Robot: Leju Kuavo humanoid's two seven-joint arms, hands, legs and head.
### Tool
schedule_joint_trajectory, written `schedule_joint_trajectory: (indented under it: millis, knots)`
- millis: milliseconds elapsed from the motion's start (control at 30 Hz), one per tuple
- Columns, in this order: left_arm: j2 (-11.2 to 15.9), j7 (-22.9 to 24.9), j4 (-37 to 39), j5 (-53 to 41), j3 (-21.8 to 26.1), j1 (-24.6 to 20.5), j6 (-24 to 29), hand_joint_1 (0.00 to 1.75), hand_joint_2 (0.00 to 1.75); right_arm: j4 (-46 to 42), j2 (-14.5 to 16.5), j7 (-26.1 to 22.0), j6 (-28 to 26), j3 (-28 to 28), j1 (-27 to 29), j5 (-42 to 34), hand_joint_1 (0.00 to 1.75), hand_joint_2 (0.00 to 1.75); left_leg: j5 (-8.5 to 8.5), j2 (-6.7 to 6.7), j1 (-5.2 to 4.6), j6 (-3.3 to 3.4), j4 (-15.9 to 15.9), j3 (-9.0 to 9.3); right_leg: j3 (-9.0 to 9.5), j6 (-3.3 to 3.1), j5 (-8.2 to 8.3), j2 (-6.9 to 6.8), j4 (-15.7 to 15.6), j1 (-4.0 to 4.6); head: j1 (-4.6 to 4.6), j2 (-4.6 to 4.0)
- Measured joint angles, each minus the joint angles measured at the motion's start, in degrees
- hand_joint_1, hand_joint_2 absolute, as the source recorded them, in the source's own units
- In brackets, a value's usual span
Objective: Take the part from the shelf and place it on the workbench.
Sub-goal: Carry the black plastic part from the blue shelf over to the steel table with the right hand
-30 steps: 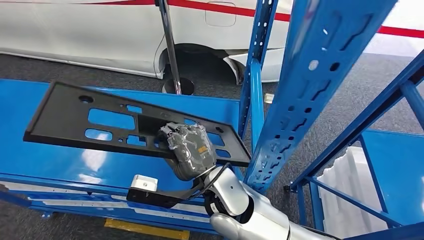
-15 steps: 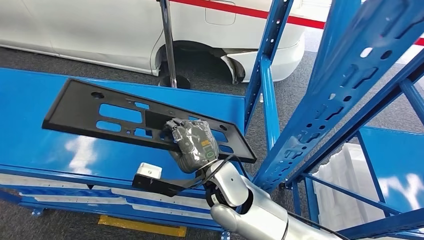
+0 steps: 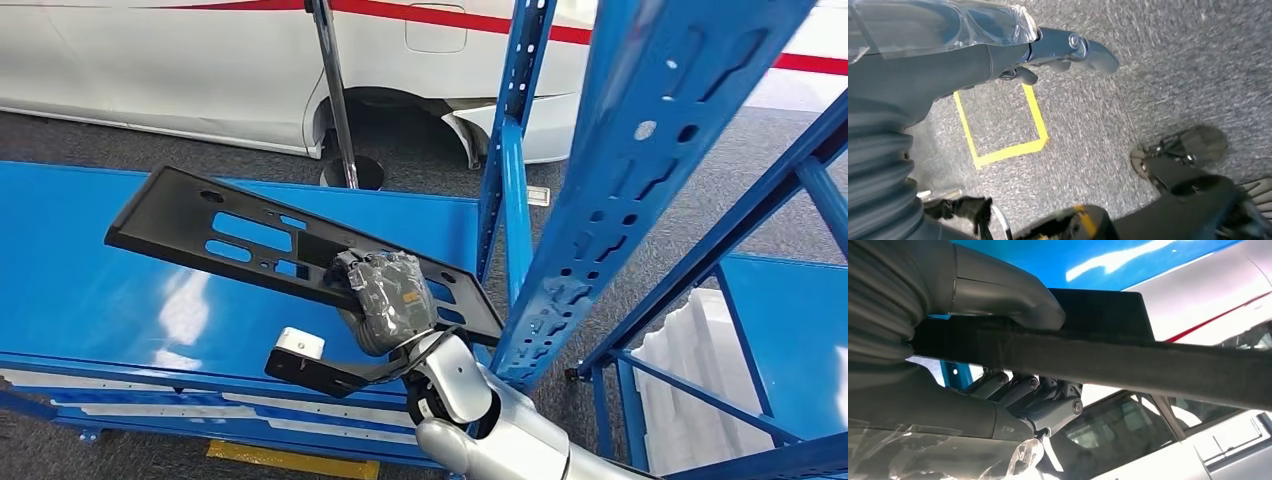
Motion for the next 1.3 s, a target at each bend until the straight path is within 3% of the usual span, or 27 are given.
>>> schedule_joint_trajectory:
  millis: [67,100,133,167,233,267,333,400,467,567,600,633,667,700,733,800,900,933,1000,1033,1100,1133,1167,1267,1300]
  knots:
    - [0.02,-0.14,0.0,0.08,-0.09,0.1,0.0,0.0,1.75,0.1,0.02,-0.01,0.04,0.03,0.21,0.02,1.75,1.75,-3.74,0.04,-0.22,0.01,8.3,-4.32,0.16,-0.29,0.02,-0.18,-0.25,-0.06,-0.18,0.0]
    - [0.02,-0.21,0.01,0.09,-0.12,0.26,-0.01,0.0,1.75,0.15,-0.01,-0.02,0.08,0.04,0.3,0.03,1.75,1.75,-4.84,0.04,-0.24,-0.19,11.78,-6.25,0.06,-0.32,0.04,-0.2,-0.17,-0.03,-0.2,0.0]
    - [0.03,-0.27,0.01,0.08,-0.15,0.46,-0.01,0.0,1.75,0.21,-0.05,-0.02,0.14,0.05,0.4,0.03,1.75,1.75,-4.9,0.06,-0.14,-0.51,13.3,-7.23,-0.09,-0.28,0.04,-0.19,0.0,-0.05,-0.22,0.0]
    - [0.05,-0.31,0.01,0.05,-0.17,0.65,-0.03,0.0,1.75,0.28,-0.15,-0.02,0.19,0.04,0.48,0.04,1.75,1.75,-3.79,0.08,0.09,-0.92,12.21,-6.84,-0.35,-0.11,0.02,-0.14,0.36,-0.16,-0.21,0.0]
    - [-0.02,-0.34,-0.02,-0.09,-0.22,0.81,-0.09,0.0,1.75,0.41,-0.41,-0.04,0.33,-0.03,0.55,0.07,1.75,1.75,-0.38,0.18,0.81,-2.04,5.2,-3.47,-1.4,0.68,-0.34,0.06,2.1,-0.51,-0.23,0.01]
    - [-0.12,-0.37,-0.04,-0.16,-0.24,0.79,-0.14,0.0,1.75,0.45,-0.54,-0.06,0.41,-0.1,0.54,0.11,1.75,1.75,0.92,0.18,1.14,-2.19,2.09,-1.98,-2.21,1.21,-0.82,0.24,3.53,-0.54,-0.27,0.01]
    - [-0.29,-0.45,-0.07,-0.3,-0.28,0.72,-0.2,0.0,1.75,0.46,-0.71,-0.17,0.6,-0.22,0.6,0.32,1.75,1.75,1.69,0.25,1.24,-1.45,0.16,-1.12,-3.41,1.89,-1.61,0.49,5.77,-0.38,-0.13,0.01]
    - [-0.42,-0.49,-0.05,-0.33,-0.31,0.75,-0.24,0.0,1.75,0.47,-0.83,-0.29,0.73,-0.27,0.65,0.52,1.75,1.75,1.96,0.3,1.14,-0.24,0.5,-1.31,-3.69,2.01,-1.8,0.59,6.3,-0.43,0.07,0.0]
    - [-0.52,-0.5,-0.04,-0.33,-0.32,0.75,-0.25,0.0,1.75,0.48,-1.03,-0.32,0.79,-0.28,0.63,0.59,1.75,1.75,2.31,0.37,1.32,0.41,0.45,-1.3,-4.23,2.67,-3.1,0.56,7.82,-0.74,0.09,0.01]
    - [-0.44,-0.47,-0.02,-0.33,-0.32,0.66,-0.22,0.0,1.75,0.48,-1.33,-0.38,0.8,-0.36,0.66,0.58,1.75,1.75,2.59,0.4,1.6,0.85,0.27,-1.35,-8.26,4.31,-8.8,0.14,17.82,-1.81,0.18,0.0]
    - [-0.44,-0.38,-0.02,-0.33,-0.32,0.67,-0.2,0.0,1.75,0.49,-1.4,-0.42,0.8,-0.38,0.7,0.56,1.75,1.75,2.56,0.4,1.64,0.82,0.24,-1.39,-9.74,4.63,-10.16,0.0,21.25,-2.17,0.18,0.01]
    - [-0.43,-0.2,-0.02,-0.3,-0.32,0.68,-0.17,0.0,1.75,0.49,-1.47,-0.47,0.81,-0.38,0.74,0.46,1.75,1.75,2.52,0.39,1.66,0.76,0.24,-1.39,-10.47,4.76,-10.49,-0.1,22.96,-2.43,0.18,0.01]
    - [-0.43,0.15,-0.02,-0.19,-0.32,0.68,-0.1,0.0,1.75,0.5,-1.54,-0.54,0.81,-0.4,0.78,0.11,1.75,1.75,2.46,0.36,1.67,0.68,0.22,-1.33,-10.05,4.69,-9.63,-0.13,22.21,-2.58,0.18,0.01]
    - [-0.44,0.66,-0.02,0.01,-0.3,0.68,0.0,0.0,1.75,0.5,-1.6,-0.63,0.83,-0.49,0.8,-0.61,1.75,1.75,2.39,0.33,1.66,0.59,0.11,-1.14,-8.47,4.42,-7.8,-0.11,19.08,-2.61,0.18,0.01]
    - [-0.48,1.18,-0.02,0.31,-0.27,0.7,0.13,0.0,1.75,0.5,-1.63,-0.73,0.84,-0.63,0.82,-1.67,1.75,1.75,2.34,0.29,1.71,0.54,-0.19,-0.85,-6.16,3.91,-5.53,-0.08,14.43,-2.49,0.18,0.01]
    - [-0.62,2.03,-0.03,0.93,-0.2,0.77,0.39,0.0,1.75,0.5,-1.65,-0.92,0.94,-1.12,1.07,-4.95,1.75,1.75,2.56,0.25,1.85,0.11,-1.37,-0.06,-2.09,3.04,-2.89,-0.04,6.66,-2.1,0.07,0.01]
    - [-0.76,2.48,-0.04,1.37,-0.12,0.86,0.87,0.0,1.75,0.49,-1.47,-1.28,1.16,-1.58,2.04,-10.7,1.75,1.75,3.32,0.24,2.35,-1.09,-3.58,1.01,-0.37,2.29,-2.42,0.12,3.57,-1.19,0.0,0.01]
    - [-0.78,2.45,-0.03,1.53,-0.08,0.87,0.96,0.0,1.75,0.51,-1.3,-1.4,1.15,-1.63,2.51,-12.18,1.75,1.75,3.37,0.28,2.44,-1.3,-4.12,1.48,0.54,1.97,-2.06,0.03,2.17,-1.28,-0.04,0.01]
    - [-0.75,2.13,-0.02,1.96,0.08,0.94,0.96,0.0,1.75,0.64,-1.07,-1.65,0.91,-1.88,3.27,-14.71,1.75,1.75,2.14,0.28,1.8,-1.19,-2.57,1.11,2.78,1.2,-1.28,-0.39,-1.01,-1.51,-0.27,0.0]
    - [-0.72,2.01,-0.02,2.13,0.18,1.01,0.95,0.0,1.75,0.73,-1.01,-1.8,0.78,-2.1,3.51,-15.9,1.75,1.75,0.6,0.3,1.37,-0.82,0.52,-0.45,3.57,1.06,-1.03,-0.64,-2.0,-1.69,-0.44,-0.01]
    - [-0.59,1.89,-0.02,2.44,0.33,1.22,0.91,0.0,1.75,0.91,-1.04,-2.18,0.62,-2.48,3.63,-17.49,1.75,1.75,-2.68,0.24,0.58,-0.41,8.4,-4.77,3.66,0.78,-0.97,-0.84,-2.13,-1.31,-0.63,-0.01]
    - [-0.53,1.88,-0.02,2.6,0.4,1.37,0.89,0.0,1.75,1.01,-1.08,-2.26,0.54,-2.61,3.67,-17.71,1.75,1.75,-3.34,0.26,0.43,-0.39,10.9,-6.22,3.43,0.79,-1.01,-0.8,-1.91,-1.19,-0.67,-0.01]
    - [-0.46,1.84,-0.02,2.73,0.49,1.53,0.87,0.0,1.75,1.11,-1.12,-2.26,0.45,-2.67,3.7,-17.54,1.75,1.75,-2.95,0.27,0.4,-0.53,11.12,-6.47,3.08,0.83,-1.03,-0.72,-1.53,-1.15,-0.68,-0.01]
    - [-0.47,1.69,-0.03,2.76,0.88,1.65,0.81,0.0,1.75,1.32,-1.4,-1.83,0.1,-2.97,3.64,-16.17,1.75,1.75,1.13,0.34,1.04,-1.67,2.13,-1.78,0.95,1.92,-1.63,-0.29,1.5,-1.31,-0.71,-0.01]
    - [-0.52,1.65,-0.02,2.73,1.04,1.6,0.77,0.0,1.75,1.37,-1.61,-1.61,0.01,-3.24,3.55,-15.7,1.75,1.75,1.89,0.39,1.27,-1.65,0.1,-0.7,0.04,2.47,-2.19,-0.15,3.2,-1.25,-0.68,-0.01]
